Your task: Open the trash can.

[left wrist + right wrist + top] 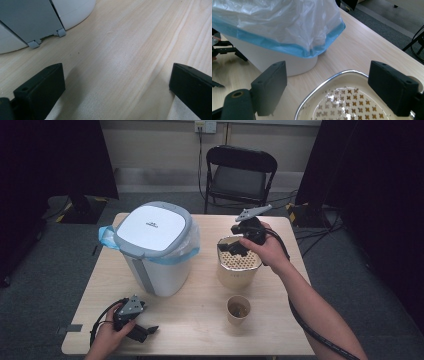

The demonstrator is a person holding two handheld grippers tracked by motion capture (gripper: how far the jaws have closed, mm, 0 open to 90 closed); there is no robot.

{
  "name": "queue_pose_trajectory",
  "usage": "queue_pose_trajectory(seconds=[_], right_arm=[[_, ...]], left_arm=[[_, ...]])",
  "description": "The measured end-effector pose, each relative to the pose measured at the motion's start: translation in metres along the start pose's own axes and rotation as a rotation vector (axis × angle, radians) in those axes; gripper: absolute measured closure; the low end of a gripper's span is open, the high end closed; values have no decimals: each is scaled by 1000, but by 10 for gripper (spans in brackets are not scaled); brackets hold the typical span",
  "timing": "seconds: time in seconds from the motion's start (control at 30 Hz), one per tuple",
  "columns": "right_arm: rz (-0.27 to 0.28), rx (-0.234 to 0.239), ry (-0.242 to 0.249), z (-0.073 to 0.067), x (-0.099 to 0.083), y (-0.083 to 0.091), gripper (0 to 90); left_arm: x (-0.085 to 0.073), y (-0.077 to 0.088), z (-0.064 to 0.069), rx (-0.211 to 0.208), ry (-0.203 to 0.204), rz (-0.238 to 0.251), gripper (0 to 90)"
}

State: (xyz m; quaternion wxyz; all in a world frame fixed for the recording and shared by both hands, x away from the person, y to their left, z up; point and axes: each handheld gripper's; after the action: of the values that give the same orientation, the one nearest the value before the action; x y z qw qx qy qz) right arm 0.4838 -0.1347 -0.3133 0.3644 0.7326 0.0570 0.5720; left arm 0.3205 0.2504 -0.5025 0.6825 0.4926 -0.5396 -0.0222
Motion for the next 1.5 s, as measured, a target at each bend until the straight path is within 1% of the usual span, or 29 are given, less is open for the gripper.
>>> queue_pose_trajectory(seconds=[0.07,0.17,0.2,0.27,0.5,0.53,0.67,0.83,0.87,0.9,1.0,1.2,1.23,1.27,1.37,1.4,1.5], right_arm=[[1,11,-3,3,6,-4,151],[6,10,1,5,10,-6,150],[13,7,4,6,15,-7,149],[17,15,4,7,19,-9,150],[19,22,14,11,31,-11,149],[22,26,14,12,33,-12,149],[16,33,14,15,42,-15,149],[14,32,21,15,50,-18,149],[19,34,25,14,55,-19,149],[19,34,25,14,55,-19,149],[28,35,27,15,62,-20,149],[26,30,33,16,71,-21,149],[25,29,34,16,73,-21,149],[29,30,34,17,77,-22,150],[32,31,31,18,81,-24,150],[31,32,38,18,85,-25,150],[33,35,40,17,90,-27,150]], left_arm=[[0,0,0,0,-2,0,0],[0,0,0,0,-4,0,0],[0,0,0,-1,0,-1,0],[0,0,0,0,-5,0,0],[0,0,-1,0,-7,0,0],[0,0,0,-1,0,-1,0],[0,1,-1,1,-8,-9,0],[0,1,0,0,-3,-10,0],[0,1,0,0,-5,-9,0],[0,1,0,0,-5,-9,0],[0,1,0,0,-5,-9,0],[0,1,0,0,-6,-10,0],[1,1,-1,4,-13,-10,0],[0,1,0,1,-7,-10,0],[0,1,-1,4,-12,-8,0],[1,1,-1,4,-13,-10,0],[0,1,-1,2,-10,-9,0]])
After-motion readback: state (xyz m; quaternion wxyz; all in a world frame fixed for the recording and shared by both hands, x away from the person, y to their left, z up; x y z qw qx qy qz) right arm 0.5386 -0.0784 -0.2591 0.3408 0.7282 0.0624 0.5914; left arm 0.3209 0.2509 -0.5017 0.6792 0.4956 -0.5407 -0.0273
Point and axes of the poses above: each handheld gripper's, and its own axes: y roughly backward along the jaws, x roughly out of its top, z roughly to its right, and after that the axes turned 6 degrees about x, right-handed
